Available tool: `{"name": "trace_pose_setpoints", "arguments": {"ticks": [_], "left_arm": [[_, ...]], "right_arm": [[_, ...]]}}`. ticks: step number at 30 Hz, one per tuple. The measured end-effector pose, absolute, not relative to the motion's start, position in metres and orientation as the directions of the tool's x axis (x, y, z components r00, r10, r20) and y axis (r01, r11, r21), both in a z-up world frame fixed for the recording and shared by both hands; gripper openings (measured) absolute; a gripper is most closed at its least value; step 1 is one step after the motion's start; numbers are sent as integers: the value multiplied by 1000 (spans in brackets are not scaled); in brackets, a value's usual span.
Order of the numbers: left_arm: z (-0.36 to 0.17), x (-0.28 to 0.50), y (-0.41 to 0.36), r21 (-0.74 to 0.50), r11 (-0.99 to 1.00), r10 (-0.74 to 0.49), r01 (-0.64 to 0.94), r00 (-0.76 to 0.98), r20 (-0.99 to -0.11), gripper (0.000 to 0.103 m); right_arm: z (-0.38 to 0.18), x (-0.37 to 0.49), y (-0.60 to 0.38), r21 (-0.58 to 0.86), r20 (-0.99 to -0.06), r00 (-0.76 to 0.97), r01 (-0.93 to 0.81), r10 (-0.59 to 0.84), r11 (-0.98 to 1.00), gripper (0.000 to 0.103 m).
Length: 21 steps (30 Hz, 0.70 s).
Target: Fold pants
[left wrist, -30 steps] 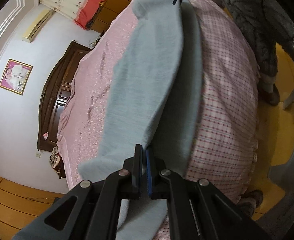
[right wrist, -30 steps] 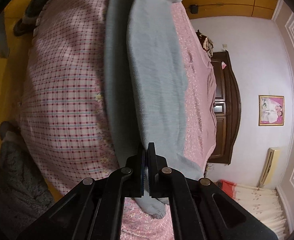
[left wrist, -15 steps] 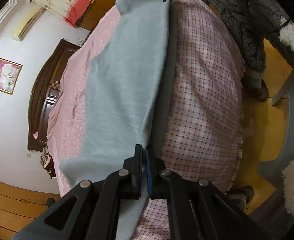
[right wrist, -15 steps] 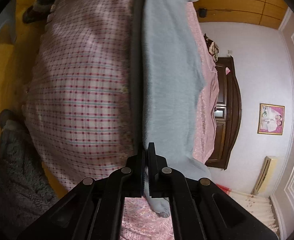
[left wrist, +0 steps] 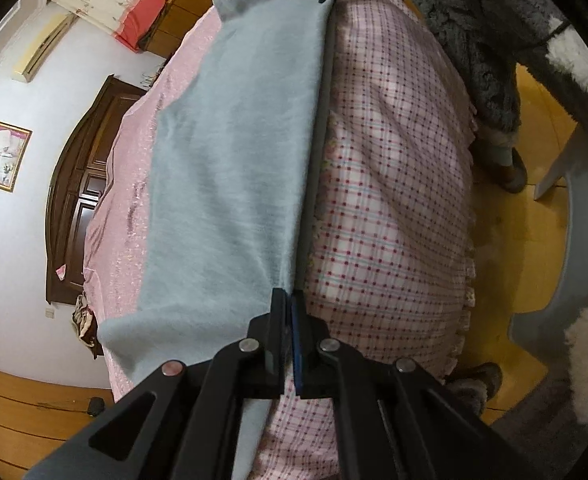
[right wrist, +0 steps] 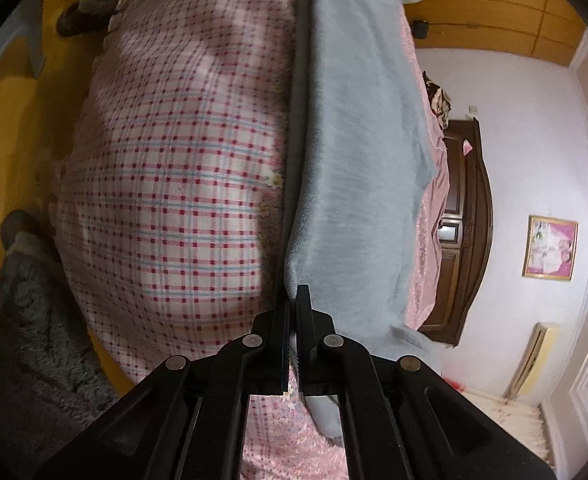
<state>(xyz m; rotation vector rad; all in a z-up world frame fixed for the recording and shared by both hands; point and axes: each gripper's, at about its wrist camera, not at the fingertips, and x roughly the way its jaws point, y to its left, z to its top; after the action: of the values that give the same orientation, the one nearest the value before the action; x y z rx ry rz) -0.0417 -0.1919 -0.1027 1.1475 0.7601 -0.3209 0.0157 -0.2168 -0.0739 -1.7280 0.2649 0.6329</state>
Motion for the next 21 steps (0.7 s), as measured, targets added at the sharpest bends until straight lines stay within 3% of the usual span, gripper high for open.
{"name": "trace_pose_setpoints", "arguments": {"ticks": [4, 6, 7, 9, 10, 13, 15, 17, 21], "left_arm": [[-103, -35, -191, 685, 424, 140, 592, 705, -696, 3], [-97, -35, -189, 658, 459, 126, 597, 689, -714, 5], [-92, -34, -187, 617, 496, 107, 611, 662, -742, 6], [-77, -32, -180, 510, 597, 46, 619, 609, -792, 15], [-69, -32, -177, 457, 637, 10, 621, 586, -810, 15], [-45, -29, -171, 342, 718, -81, 607, 560, -824, 18], [-29, -23, -173, 312, 741, -119, 595, 573, -811, 29], [-17, -12, -181, 312, 749, -139, 584, 599, -788, 35], [-13, 18, -211, 352, 738, -148, 575, 647, -748, 36]], "right_arm": [[-72, 12, -219, -846, -522, 834, -482, 177, -227, 4], [-59, 9, -219, -830, -557, 808, -539, 189, -144, 7], [-52, 10, -219, -813, -581, 790, -573, 196, -100, 12], [-33, 13, -223, -748, -644, 735, -663, 212, 27, 40], [-24, 17, -226, -710, -668, 710, -697, 223, 96, 42], [3, 42, -244, -514, -747, 616, -774, 250, 371, 42], [22, 65, -268, -308, -775, 547, -765, 317, 565, 42], [35, 87, -297, -126, -759, 527, -694, 382, 708, 42], [51, 125, -350, 77, -687, 552, -592, 473, 802, 42]]}}
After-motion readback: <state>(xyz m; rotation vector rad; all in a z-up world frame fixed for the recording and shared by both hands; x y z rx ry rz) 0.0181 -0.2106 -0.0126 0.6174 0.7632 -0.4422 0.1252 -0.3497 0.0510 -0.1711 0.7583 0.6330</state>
